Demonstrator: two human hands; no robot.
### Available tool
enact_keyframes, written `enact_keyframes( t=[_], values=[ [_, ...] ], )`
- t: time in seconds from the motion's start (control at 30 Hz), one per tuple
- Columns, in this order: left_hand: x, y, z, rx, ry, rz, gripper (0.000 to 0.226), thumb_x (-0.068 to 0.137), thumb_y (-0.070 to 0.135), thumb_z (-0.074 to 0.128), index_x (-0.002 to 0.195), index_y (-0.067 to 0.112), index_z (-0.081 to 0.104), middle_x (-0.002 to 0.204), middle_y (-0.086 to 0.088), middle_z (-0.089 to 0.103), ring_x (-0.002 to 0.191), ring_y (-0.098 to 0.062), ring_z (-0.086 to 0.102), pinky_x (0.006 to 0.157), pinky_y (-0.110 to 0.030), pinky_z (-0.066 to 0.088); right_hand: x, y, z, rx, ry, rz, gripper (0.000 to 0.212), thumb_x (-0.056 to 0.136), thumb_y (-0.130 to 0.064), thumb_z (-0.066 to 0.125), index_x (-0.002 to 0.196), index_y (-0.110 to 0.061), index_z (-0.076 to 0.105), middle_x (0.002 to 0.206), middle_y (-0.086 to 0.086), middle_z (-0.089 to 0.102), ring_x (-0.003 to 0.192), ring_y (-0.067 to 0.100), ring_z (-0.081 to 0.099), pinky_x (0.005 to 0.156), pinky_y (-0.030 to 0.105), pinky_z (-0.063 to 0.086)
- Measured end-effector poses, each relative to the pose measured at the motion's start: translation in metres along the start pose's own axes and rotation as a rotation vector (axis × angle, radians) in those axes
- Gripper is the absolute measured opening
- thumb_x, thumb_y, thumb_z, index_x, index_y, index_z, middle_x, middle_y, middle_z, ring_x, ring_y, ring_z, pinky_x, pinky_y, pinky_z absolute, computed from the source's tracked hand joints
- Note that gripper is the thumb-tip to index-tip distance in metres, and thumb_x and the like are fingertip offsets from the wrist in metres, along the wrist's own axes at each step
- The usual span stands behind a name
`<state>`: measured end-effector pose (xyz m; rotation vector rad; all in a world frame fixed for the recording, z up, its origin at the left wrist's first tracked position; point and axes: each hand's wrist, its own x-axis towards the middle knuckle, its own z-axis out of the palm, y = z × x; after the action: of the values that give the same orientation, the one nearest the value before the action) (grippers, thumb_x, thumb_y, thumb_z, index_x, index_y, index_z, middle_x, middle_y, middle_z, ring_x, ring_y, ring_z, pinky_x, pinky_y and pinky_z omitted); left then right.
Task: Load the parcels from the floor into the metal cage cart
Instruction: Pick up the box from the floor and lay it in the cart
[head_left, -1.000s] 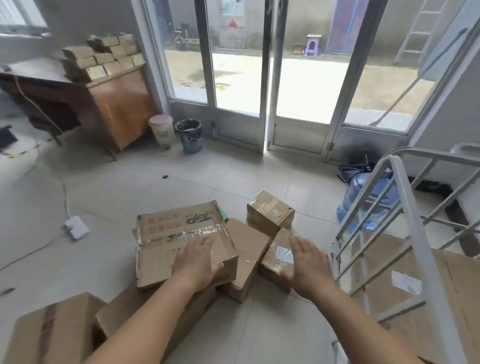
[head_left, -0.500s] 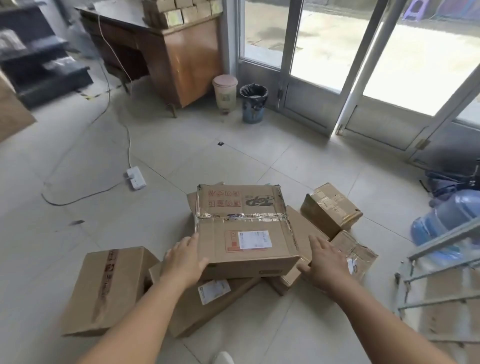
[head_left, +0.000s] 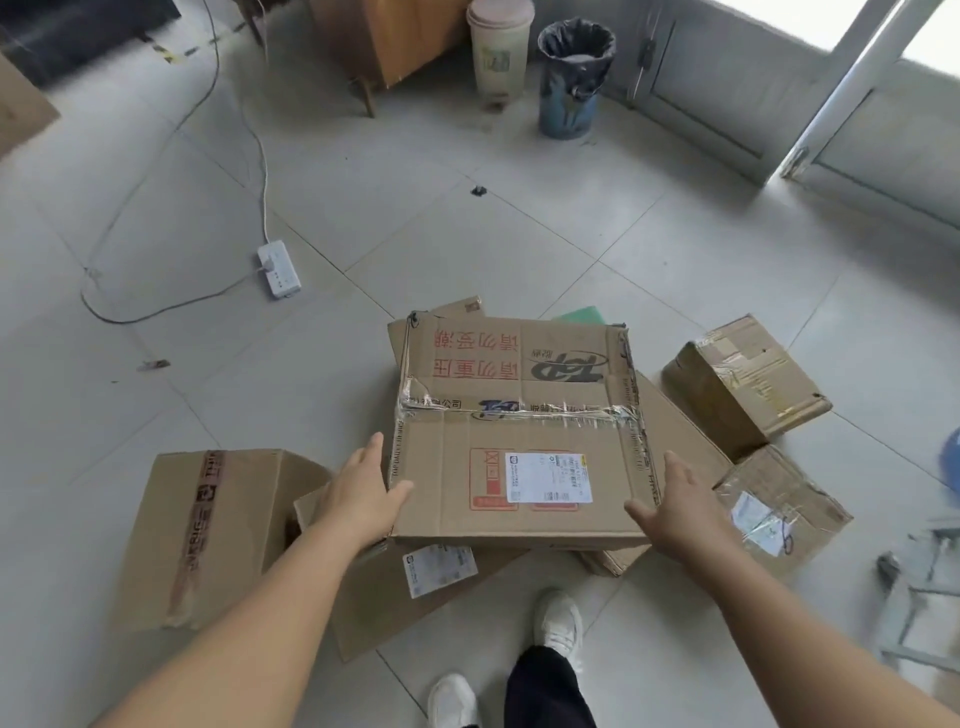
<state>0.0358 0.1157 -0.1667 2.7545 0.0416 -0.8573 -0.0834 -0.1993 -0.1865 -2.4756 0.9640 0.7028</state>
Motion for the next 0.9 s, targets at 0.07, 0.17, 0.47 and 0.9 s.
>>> enact_keyframes(
  t=[0.07, 0.17, 0.47, 0.9],
  values=[
    [0.025, 0.008, 0.011, -0.044, -0.005, -0.042, 0.079, 0.095, 0.041, 0.054, 0.155, 0.022, 0.007, 0.16, -0.003, 0.019, 0.144, -0.027, 0.026, 0.113, -0.044, 0.028, 0.031, 0.003, 0.008, 0.032, -0.021, 0.011, 0.09, 0.089, -0.046, 0.063, 0.156, -0.014, 0.011, 0.161, 0.005, 0.021, 0.144, 0.027, 0.028, 0.113, 0.04, 0.029],
    [0.065, 0.015, 0.031, -0.078, -0.028, -0.091, 0.085, 0.093, 0.04, 0.057, 0.155, 0.019, 0.003, 0.16, -0.005, 0.016, 0.145, -0.027, 0.024, 0.114, -0.043, 0.026, 0.078, 0.007, 0.021, 0.067, -0.05, 0.035, 0.093, 0.089, -0.045, 0.064, 0.156, -0.01, 0.01, 0.161, 0.008, 0.02, 0.146, 0.028, 0.026, 0.115, 0.039, 0.026],
    [0.135, 0.012, 0.079, -0.203, -0.007, -0.236, 0.102, 0.087, 0.033, 0.068, 0.155, 0.021, -0.006, 0.161, -0.007, 0.012, 0.144, -0.031, 0.023, 0.112, -0.046, 0.027, 0.157, 0.01, 0.064, 0.237, -0.122, 0.063, 0.109, 0.078, -0.035, 0.079, 0.156, -0.012, 0.005, 0.159, 0.01, 0.022, 0.143, 0.029, 0.028, 0.116, 0.043, 0.027],
    [0.126, 0.006, 0.083, -0.5, 0.062, -0.293, 0.103, 0.079, 0.021, 0.077, 0.153, 0.036, 0.007, 0.157, -0.001, 0.023, 0.14, -0.027, 0.031, 0.111, -0.051, 0.032, 0.16, 0.015, 0.072, 0.525, -0.093, 0.089, 0.118, 0.072, -0.019, 0.086, 0.157, -0.021, 0.005, 0.158, 0.008, 0.026, 0.141, 0.029, 0.032, 0.114, 0.043, 0.028]
  ],
)
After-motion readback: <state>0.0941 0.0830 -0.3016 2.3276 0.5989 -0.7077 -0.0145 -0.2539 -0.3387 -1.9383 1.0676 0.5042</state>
